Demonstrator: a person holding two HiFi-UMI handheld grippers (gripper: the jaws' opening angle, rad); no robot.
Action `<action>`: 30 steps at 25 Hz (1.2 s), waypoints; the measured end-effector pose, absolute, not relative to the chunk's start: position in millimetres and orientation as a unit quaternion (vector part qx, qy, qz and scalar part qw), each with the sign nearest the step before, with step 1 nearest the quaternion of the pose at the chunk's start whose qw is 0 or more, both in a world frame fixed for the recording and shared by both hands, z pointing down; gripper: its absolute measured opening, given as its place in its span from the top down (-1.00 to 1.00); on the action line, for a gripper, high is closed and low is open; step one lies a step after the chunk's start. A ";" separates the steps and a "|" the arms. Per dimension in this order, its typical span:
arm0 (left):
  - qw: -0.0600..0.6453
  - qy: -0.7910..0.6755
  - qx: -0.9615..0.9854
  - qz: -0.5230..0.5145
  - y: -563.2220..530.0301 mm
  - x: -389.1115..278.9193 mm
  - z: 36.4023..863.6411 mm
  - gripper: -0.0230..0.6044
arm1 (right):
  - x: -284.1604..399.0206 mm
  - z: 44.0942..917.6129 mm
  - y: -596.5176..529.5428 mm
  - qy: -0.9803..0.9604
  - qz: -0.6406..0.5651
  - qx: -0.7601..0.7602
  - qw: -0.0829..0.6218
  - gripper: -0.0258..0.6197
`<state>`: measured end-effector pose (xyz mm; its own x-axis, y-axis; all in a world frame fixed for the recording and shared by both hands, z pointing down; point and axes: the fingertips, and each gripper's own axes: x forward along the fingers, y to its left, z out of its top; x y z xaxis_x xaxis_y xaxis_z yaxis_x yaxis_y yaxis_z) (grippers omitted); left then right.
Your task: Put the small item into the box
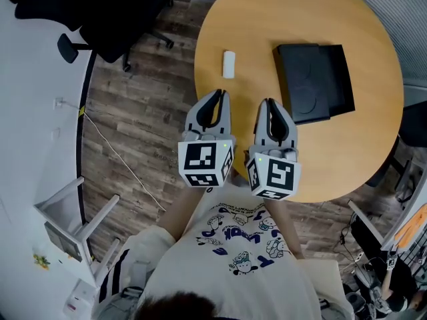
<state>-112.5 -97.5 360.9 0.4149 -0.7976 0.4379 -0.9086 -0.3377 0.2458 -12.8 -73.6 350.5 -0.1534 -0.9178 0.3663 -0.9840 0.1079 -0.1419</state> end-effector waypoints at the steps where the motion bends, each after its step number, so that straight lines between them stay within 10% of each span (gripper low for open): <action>1: 0.236 -0.524 0.809 0.123 -100.2 -111.9 365.0 0.83 | -12.5 353.5 -75.6 -0.736 0.182 0.645 0.094 0.78; 30: 0.357 -0.487 0.777 0.177 -148.7 -103.1 459.0 0.63 | -2.8 418.5 -110.7 -0.690 0.253 0.665 0.135 0.78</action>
<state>-103.1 -148.7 459.0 0.4637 -0.6305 0.6225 -0.8830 -0.2714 0.3828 -2.8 -110.7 418.5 -0.0801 -0.8490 0.5222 -0.9853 -0.0119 -0.1705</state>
